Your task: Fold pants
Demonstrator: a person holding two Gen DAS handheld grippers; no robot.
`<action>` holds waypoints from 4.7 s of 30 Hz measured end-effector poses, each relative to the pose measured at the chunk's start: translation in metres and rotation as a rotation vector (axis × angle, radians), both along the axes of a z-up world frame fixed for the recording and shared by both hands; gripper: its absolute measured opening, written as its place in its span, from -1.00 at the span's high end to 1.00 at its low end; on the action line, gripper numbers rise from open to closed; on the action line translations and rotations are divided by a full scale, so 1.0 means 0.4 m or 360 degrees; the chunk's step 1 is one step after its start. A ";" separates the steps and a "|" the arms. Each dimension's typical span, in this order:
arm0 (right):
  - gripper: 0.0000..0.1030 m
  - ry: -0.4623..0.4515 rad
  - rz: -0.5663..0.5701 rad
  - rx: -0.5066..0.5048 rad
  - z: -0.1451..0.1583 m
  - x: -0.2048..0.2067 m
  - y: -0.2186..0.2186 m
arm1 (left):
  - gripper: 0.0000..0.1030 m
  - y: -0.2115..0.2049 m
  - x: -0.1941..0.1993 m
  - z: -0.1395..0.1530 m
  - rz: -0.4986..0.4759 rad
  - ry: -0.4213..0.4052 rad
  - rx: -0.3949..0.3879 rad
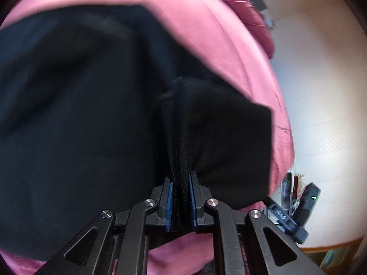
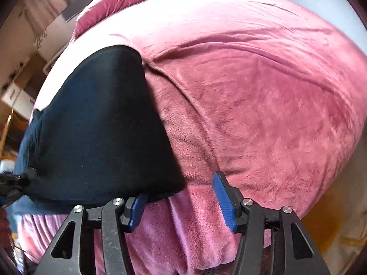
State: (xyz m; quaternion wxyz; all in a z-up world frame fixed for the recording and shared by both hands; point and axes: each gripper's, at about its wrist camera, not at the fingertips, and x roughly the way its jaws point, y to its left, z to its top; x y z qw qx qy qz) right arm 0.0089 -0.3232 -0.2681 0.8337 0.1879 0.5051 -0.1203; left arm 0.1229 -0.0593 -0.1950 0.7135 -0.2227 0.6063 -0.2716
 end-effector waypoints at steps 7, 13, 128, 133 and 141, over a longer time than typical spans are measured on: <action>-0.19 0.0066 0.0126 -0.0035 0.033 -0.015 0.020 | 0.62 -0.008 -0.004 0.034 -0.0055 -0.0080 0.0030; -0.18 0.0059 0.0317 -0.0213 0.132 -0.061 0.047 | 0.56 0.044 0.008 0.068 0.0006 -0.0157 0.0024; -0.35 -0.0240 0.0851 -0.0239 0.150 0.044 0.451 | 0.74 0.902 -0.161 -0.068 0.1366 0.0239 -0.0019; -0.35 -0.0273 0.0810 -0.0229 0.169 0.042 0.438 | 0.76 0.845 -0.143 0.054 0.1237 -0.0066 -0.0013; -0.35 -0.0333 0.0823 0.0233 0.211 0.071 0.402 | 0.79 0.535 -0.108 0.258 0.0536 -0.0554 -0.0032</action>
